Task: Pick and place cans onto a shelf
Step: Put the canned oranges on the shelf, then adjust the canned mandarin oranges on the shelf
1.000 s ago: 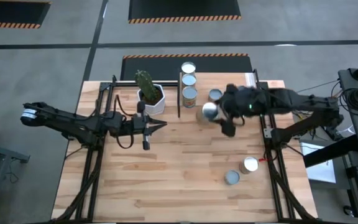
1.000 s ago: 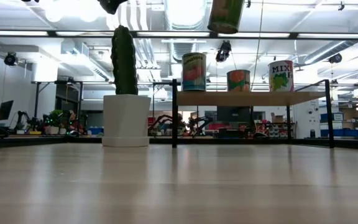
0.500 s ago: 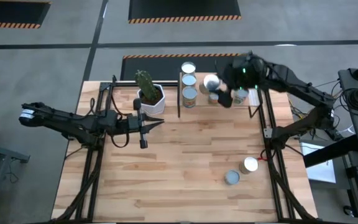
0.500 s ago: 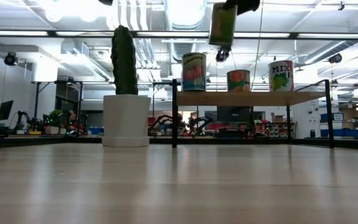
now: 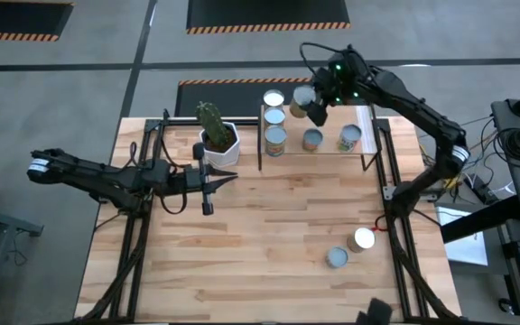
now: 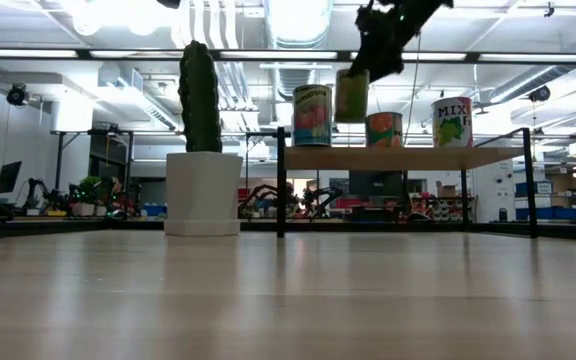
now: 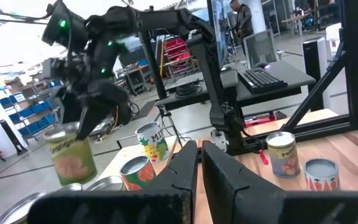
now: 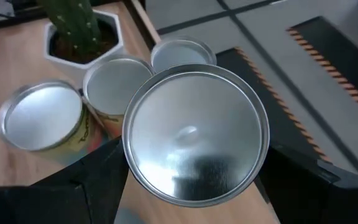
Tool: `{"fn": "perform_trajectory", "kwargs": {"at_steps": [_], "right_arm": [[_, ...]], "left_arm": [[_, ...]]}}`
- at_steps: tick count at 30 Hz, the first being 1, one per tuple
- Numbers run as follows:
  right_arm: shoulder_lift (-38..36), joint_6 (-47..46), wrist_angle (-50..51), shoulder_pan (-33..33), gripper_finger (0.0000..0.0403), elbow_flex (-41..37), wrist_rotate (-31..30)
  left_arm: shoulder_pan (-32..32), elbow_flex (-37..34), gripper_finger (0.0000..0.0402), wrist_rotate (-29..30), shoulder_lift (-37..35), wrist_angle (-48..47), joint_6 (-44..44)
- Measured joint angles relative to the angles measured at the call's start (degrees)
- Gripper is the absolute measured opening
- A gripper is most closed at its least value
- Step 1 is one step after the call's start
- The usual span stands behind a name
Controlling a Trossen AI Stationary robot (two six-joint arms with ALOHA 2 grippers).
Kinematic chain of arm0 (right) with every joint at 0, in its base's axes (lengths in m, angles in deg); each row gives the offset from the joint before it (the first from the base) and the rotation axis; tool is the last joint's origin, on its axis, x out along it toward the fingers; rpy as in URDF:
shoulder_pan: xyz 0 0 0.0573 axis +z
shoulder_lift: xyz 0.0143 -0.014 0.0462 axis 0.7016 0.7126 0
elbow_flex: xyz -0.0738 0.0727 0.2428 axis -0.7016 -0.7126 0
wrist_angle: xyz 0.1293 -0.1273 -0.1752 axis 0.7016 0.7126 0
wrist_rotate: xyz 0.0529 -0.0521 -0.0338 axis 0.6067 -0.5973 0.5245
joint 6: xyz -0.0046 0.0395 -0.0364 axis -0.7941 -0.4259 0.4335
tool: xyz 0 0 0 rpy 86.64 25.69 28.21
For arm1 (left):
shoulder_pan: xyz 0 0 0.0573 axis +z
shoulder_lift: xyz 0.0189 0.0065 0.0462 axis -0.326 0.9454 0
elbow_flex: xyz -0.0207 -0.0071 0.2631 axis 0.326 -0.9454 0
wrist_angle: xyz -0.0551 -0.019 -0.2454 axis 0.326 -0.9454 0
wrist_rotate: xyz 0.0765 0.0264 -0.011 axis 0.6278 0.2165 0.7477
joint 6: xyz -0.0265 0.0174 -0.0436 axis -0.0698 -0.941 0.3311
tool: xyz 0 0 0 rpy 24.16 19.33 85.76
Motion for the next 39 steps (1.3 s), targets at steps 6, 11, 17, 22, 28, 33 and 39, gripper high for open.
{"fn": "perform_trajectory", "kwargs": {"at_steps": [6, 11, 17, 22, 28, 33, 39], "right_arm": [[4.1, 1.7, 0.1, -3.0, 0.0304, 0.2, 2.8], [6.1, 3.8, 0.1, -3.9, 0.0304, 0.2, 3.9], [8.0, 6.5, 0.7, -4.2, 0.0304, 0.2, 3.9], [9.2, 6.8, 1.1, -4.1, 0.0318, 0.3, 3.9], [9.7, 6.9, 0.9, -4.2, 0.0352, 0.3, 3.7], [8.5, 7.0, 0.9, -4.2, 0.0357, 0.3, 3.3], [4.7, 4.8, 3.0, -4.1, 0.0357, 1.3, 3.0]], "left_arm": [[0.0, 0.0, 0.0006, 0.0, -0.2, -0.1, -0.2], [0.0, 0.0, 0.0006, 0.0, -0.2, -0.2, -0.7], [0.0, 0.0, 0.0006, 0.0, -0.2, -0.2, -0.7], [0.0, 0.0, 0.0006, 0.0, -0.2, -0.2, -0.7], [0.0, 0.0, 0.0006, 0.0, -0.2, -0.2, -0.7], [0.0, 0.0, 0.0006, 0.0, -0.2, -0.2, -0.7], [0.0, 0.0, 0.0006, 0.0, -0.2, -0.2, -1.0]]}}
